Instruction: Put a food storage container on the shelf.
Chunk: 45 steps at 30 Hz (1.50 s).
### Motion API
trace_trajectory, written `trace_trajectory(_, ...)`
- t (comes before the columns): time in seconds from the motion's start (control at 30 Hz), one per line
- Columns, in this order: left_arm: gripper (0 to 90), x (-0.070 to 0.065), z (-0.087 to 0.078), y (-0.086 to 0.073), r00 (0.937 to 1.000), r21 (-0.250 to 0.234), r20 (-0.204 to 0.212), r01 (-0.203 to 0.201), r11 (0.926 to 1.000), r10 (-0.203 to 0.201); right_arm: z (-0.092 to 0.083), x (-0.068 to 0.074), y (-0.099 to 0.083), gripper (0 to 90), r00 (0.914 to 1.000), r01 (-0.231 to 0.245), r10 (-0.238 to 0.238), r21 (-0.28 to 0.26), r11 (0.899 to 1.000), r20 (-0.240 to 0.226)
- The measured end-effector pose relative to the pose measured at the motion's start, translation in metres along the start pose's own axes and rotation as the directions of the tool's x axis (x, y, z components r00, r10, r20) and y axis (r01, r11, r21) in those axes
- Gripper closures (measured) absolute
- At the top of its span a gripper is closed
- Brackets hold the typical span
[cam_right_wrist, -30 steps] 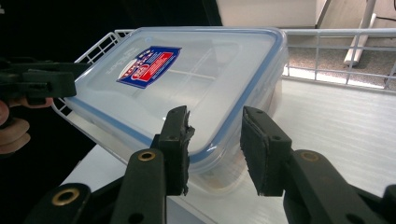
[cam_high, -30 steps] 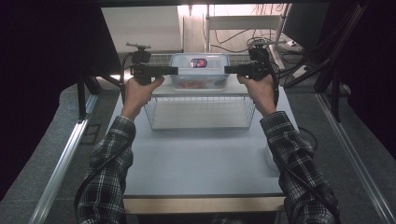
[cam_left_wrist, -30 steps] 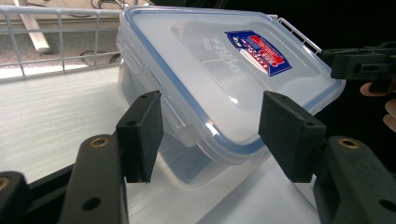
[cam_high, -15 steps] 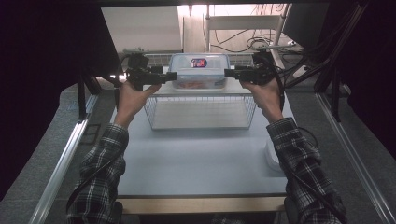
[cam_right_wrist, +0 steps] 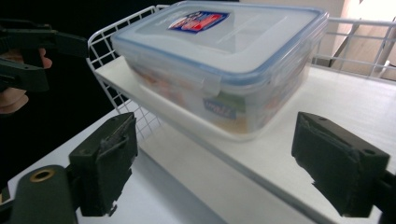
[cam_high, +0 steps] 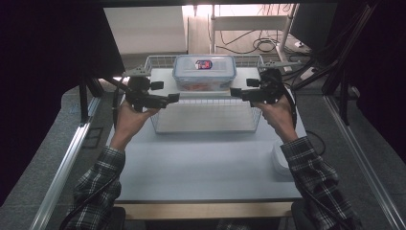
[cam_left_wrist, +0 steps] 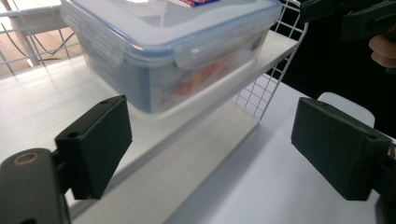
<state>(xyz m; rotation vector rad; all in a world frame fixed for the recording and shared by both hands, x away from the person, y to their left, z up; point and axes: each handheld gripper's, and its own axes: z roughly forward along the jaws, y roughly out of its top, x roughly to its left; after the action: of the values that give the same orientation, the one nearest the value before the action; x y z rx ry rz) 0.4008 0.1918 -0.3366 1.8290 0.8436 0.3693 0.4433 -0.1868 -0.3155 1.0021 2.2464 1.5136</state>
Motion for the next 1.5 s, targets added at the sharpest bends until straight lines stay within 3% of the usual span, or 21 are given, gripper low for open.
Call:
trace_trajectory(0.13, 9.4, -0.008, -0.003, -0.011, 0.9999, 0.018, 0.011, 0.001, 0.9998, -0.002, -0.003, 0.005, -0.009, 9.2, 0.9998, 0.017, -0.017, 0.009, 1.0, -0.01)
trace_trajectory(0.23, 9.2, -0.011, -0.005, -0.02, 0.9992, 0.014, 0.037, 0.015, 0.9998, -0.015, -0.006, 0.009, -0.016, 6.9, 0.9991, 0.041, -0.041, 0.013, 0.999, -0.012)
trace_trajectory(0.5, 7.1, -0.022, -0.013, -0.049, 0.9984, -0.01, 0.046, 0.033, 0.9994, -0.033, -0.013, 0.017, -0.038, 5.6, 0.9961, 0.088, -0.088, 0.031, 0.996, -0.005)
trace_trajectory(0.83, 4.1, -0.046, -0.015, -0.077, 0.9986, 0.042, -0.029, -0.042, 0.9982, 0.043, -0.02, 0.026, -0.067, 5.8, 0.9931, 0.117, -0.117, 0.043, 0.992, -0.008)
trace_trajectory(1.13, 2.7, -0.057, -0.015, -0.103, 0.9988, 0.057, -0.023, -0.041, 0.9976, 0.042, -0.028, 0.03, -0.091, 5.7, 0.9911, 0.131, -0.132, 0.05, 0.99, 0.013)
trace_trajectory(1.27, 2.4, -0.064, -0.013, -0.115, 0.9978, 0.072, -0.038, -0.053, 0.996, 0.055, -0.03, 0.033, -0.101, 5.6, 0.99, 0.136, -0.138, 0.059, 0.989, 0.031)
trace_trajectory(1.37, 2.3, -0.069, -0.014, -0.127, 0.9946, 0.081, -0.066, -0.075, 0.9939, 0.081, -0.032, 0.033, -0.113, 5.2, 0.9923, 0.121, -0.122, 0.057, 0.991, 0.019)
trace_trajectory(1.5, 2.3, -0.072, -0.015, -0.136, 0.9939, 0.077, -0.077, -0.073, 0.9944, 0.079, -0.033, 0.033, -0.122, 4.1, 0.9945, 0.103, -0.104, 0.054, 0.993, 0.01)
